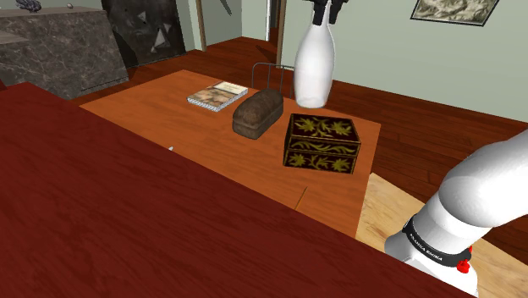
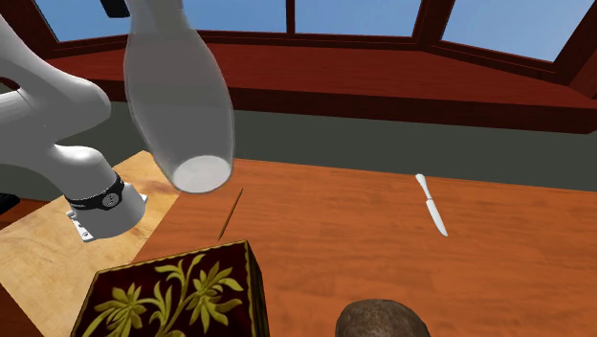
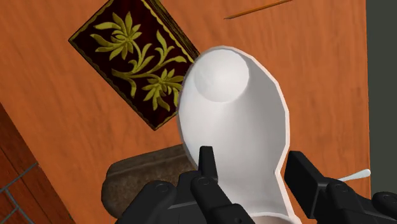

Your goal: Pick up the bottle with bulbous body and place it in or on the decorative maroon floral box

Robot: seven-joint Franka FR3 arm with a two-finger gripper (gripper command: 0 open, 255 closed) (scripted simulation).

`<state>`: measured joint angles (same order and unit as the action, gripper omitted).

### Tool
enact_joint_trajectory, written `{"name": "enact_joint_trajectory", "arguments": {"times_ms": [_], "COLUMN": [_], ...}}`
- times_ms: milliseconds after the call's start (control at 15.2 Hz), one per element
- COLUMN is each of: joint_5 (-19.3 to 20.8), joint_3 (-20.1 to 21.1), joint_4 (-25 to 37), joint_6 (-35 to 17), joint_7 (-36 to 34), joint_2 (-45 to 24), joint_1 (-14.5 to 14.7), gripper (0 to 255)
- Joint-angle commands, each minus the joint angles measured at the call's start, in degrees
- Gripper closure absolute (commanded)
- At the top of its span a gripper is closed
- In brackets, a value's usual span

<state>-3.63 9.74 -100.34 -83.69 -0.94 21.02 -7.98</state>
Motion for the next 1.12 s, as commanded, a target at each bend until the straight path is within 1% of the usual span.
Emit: {"name": "enact_joint_trajectory", "arguments": {"times_ms": [0, 264, 594, 1056], "joint_5": [0.5, 1.6, 2.7, 2.7], "joint_3": [-2.1, -6.0, -10.6, -10.6], "joint_4": [0.9, 3.9, 9.4, 0.7], "joint_6": [0.9, 2.6, 4.9, -0.9], "joint_7": [2.9, 8.5, 15.3, 15.4], "joint_2": [0.0, -1.6, -4.9, -2.1], "joint_1": [-0.9, -2.6, -4.9, -4.9], "gripper": [255, 255, 255, 255]}}
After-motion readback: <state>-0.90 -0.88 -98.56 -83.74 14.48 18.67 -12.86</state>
